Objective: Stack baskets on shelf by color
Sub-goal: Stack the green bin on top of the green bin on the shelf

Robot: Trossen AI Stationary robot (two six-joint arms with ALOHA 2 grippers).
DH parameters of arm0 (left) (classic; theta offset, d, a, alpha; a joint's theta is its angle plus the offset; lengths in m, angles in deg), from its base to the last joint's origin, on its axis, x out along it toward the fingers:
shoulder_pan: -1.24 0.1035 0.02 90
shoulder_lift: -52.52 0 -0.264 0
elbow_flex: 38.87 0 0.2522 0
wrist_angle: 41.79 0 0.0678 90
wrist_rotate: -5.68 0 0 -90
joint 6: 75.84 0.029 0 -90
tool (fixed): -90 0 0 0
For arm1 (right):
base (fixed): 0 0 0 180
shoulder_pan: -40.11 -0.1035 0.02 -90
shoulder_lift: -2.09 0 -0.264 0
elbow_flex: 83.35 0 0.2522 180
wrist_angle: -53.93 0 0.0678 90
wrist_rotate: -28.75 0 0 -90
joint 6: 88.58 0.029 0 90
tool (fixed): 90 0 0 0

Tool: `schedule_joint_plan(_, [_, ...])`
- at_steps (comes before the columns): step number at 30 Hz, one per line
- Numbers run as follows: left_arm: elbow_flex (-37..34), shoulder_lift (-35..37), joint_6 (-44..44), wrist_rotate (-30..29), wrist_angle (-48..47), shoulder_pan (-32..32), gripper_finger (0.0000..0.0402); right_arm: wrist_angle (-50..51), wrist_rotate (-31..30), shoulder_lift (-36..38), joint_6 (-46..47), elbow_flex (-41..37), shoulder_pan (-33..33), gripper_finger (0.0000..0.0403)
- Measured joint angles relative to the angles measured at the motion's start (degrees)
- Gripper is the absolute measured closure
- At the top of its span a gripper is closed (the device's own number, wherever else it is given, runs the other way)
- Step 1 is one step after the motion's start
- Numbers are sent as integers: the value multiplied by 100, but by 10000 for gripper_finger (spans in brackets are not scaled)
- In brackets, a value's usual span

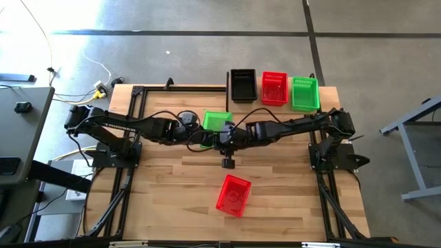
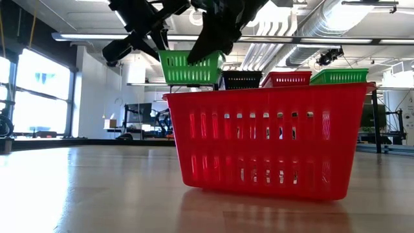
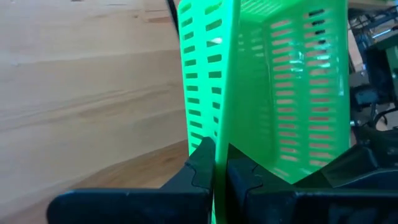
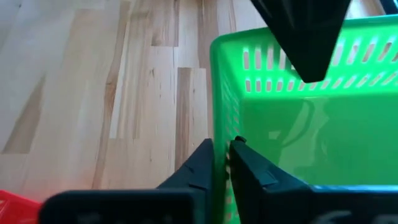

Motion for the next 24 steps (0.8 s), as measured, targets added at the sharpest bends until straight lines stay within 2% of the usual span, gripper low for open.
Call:
schedule_joint_plan(3, [0, 0, 142, 21, 1, 0, 400, 69, 15, 2, 14, 2, 2, 396])
schedule_joint_plan(9, [0, 0, 464, 159, 43, 0, 392, 76, -3, 2, 168, 2, -57, 400])
schedule_joint_plan(15, [2, 10, 936, 297, 58, -9, 342, 136, 11, 0, 395, -3, -84, 402])
schedule_joint_plan(20, [20, 17, 1181, 686, 110, 7, 289, 415, -131, -9, 805, -13, -154, 403])
schedule_joint_plan(24, [20, 17, 1523, 981, 94, 112, 262, 727, -325, -11, 1089, -15, -286, 403])
